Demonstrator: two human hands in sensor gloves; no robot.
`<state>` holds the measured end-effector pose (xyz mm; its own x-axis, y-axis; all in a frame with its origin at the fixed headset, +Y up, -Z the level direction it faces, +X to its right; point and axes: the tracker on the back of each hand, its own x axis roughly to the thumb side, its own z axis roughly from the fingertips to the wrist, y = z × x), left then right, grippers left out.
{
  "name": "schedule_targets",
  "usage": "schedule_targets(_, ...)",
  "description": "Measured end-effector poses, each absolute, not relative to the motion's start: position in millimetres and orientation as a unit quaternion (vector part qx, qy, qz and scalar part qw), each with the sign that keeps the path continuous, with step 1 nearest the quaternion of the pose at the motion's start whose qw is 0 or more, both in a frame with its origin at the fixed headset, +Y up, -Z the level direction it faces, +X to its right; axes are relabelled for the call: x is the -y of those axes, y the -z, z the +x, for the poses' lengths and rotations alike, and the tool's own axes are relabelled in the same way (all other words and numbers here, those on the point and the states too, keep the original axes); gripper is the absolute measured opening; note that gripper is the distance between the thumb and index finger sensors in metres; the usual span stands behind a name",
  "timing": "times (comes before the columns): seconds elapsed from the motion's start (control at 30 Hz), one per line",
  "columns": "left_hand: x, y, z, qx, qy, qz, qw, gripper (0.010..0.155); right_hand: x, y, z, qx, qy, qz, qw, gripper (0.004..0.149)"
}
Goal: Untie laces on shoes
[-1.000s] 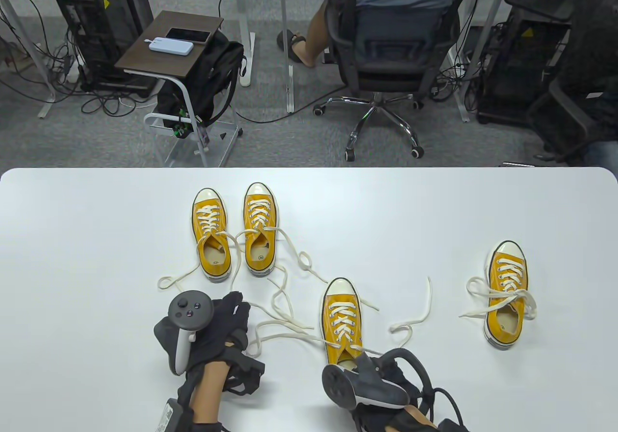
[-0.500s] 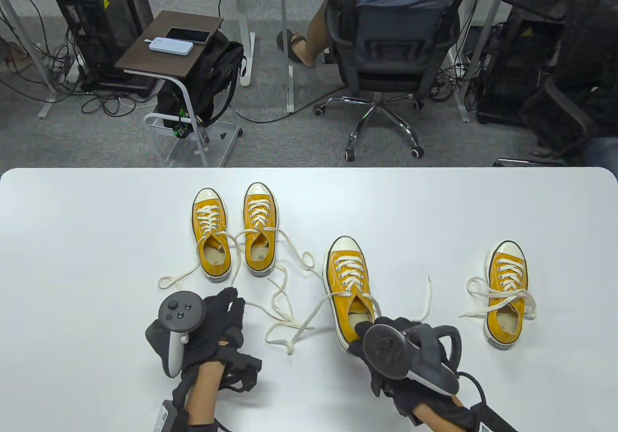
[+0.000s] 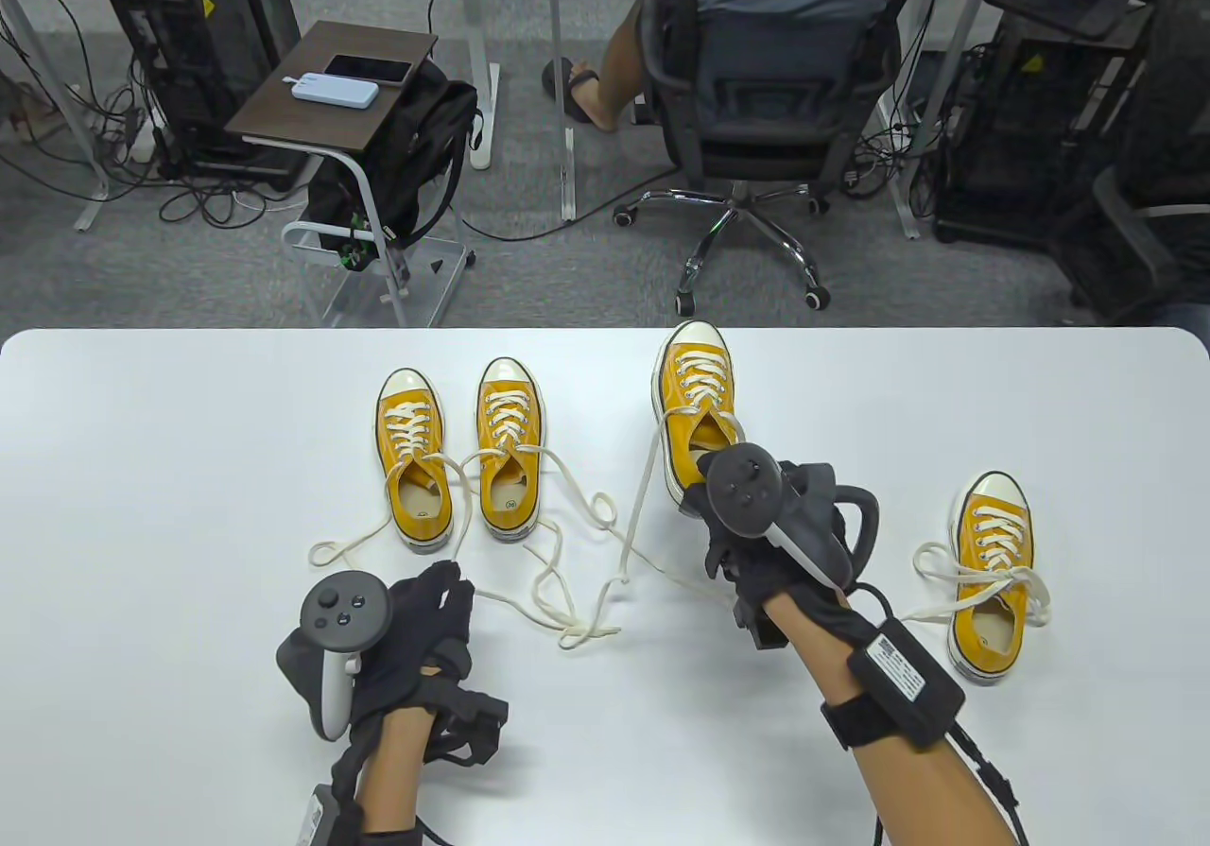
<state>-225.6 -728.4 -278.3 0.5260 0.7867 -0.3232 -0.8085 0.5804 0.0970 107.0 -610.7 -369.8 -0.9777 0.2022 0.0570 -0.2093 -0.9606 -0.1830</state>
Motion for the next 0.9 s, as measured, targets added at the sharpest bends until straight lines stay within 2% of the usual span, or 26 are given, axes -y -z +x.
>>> schedule_targets(0.23, 727.9, 278.3, -226.6, -0.169, -0.459, -0.034, 0.871, 0.058, 651.0, 421.9, 92.2, 0.065, -0.995, -0.014, 0.075, 0.039)
schedule_targets(0.47, 727.5, 278.8, -226.7, -0.169, -0.459, -0.037, 0.872, 0.059, 689.6, 450.3, 87.7, 0.037, -0.997, -0.039, 0.060, 0.039)
schedule_targets(0.6, 727.8, 279.1, -226.3, -0.169, -0.456, -0.039, 0.873, 0.059, 712.7, 455.8, 87.2, 0.025, -0.997, -0.042, 0.051, 0.039)
schedule_targets(0.9, 730.4, 280.5, -222.0, -0.166, -0.446, -0.052, 0.878, 0.059, 746.7, 445.2, 84.5, 0.011, -0.999, -0.032, 0.031, 0.038)
